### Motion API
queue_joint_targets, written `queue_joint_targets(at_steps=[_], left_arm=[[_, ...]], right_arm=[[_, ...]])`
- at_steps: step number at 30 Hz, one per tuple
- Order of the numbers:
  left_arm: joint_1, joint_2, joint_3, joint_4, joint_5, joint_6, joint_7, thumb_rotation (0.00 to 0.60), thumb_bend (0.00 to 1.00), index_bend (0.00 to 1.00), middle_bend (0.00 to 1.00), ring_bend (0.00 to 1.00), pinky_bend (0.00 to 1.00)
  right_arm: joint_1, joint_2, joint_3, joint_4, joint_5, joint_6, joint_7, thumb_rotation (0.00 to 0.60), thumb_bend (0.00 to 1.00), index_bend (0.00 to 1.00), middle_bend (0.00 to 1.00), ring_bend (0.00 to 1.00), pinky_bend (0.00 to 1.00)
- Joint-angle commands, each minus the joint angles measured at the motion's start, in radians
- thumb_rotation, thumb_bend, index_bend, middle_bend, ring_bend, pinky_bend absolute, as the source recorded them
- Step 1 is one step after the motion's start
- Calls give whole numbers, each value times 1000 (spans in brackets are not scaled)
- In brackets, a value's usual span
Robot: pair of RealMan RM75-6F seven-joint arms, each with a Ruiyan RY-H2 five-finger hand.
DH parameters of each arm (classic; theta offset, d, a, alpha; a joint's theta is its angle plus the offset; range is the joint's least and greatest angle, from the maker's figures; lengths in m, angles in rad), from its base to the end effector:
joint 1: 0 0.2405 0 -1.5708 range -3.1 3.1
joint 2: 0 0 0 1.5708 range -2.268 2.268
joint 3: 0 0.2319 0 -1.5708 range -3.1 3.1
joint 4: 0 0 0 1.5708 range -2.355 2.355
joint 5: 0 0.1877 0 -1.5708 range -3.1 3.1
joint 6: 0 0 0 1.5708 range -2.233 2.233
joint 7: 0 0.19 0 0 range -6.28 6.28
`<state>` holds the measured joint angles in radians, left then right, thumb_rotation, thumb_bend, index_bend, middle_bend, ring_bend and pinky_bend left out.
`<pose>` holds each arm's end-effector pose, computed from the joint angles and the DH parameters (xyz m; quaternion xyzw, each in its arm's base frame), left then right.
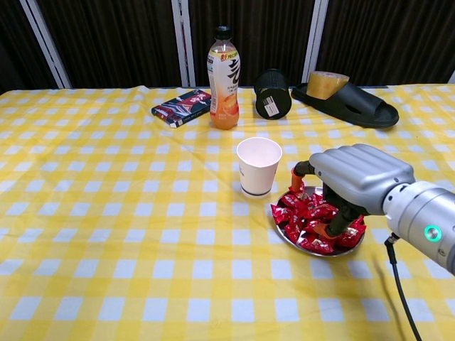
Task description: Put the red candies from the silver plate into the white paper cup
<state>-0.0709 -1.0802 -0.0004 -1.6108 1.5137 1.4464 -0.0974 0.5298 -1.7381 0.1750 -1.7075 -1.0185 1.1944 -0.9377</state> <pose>-0.2921 0.2095 0.1643 -0.5975 -0.4316 -0.3766 0.5611 -0.1130 -0.2919 -0.0417 0.7415 -0.3568 0.3020 0.4813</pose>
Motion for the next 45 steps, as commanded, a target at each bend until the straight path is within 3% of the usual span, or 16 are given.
queue_joint_targets(at_steps=[1, 17, 31, 45], left_arm=[[-2, 2, 0, -2, -3, -5, -3, 600, 16, 0, 0, 0, 0], [-6, 9, 3, -13, -9, -20, -12, 600, 16, 0, 0, 0, 0], [-8, 12, 5, -16, -10, -24, -20, 600, 16, 0, 0, 0, 0], [-8, 12, 5, -16, -8, -22, -21, 600, 17, 0, 0, 0, 0]], right_arm=[[15, -5, 6, 14, 27, -6, -8, 600, 310, 357, 971, 1000, 954], [56, -5, 10, 54, 118, -6, -6, 600, 336, 404, 971, 1000, 953], [77, -8, -9, 79, 182, -2, 3, 600, 602, 481, 972, 1000, 953], [88, 11, -26, 38, 158, 19, 38, 600, 611, 497, 972, 1000, 953]])
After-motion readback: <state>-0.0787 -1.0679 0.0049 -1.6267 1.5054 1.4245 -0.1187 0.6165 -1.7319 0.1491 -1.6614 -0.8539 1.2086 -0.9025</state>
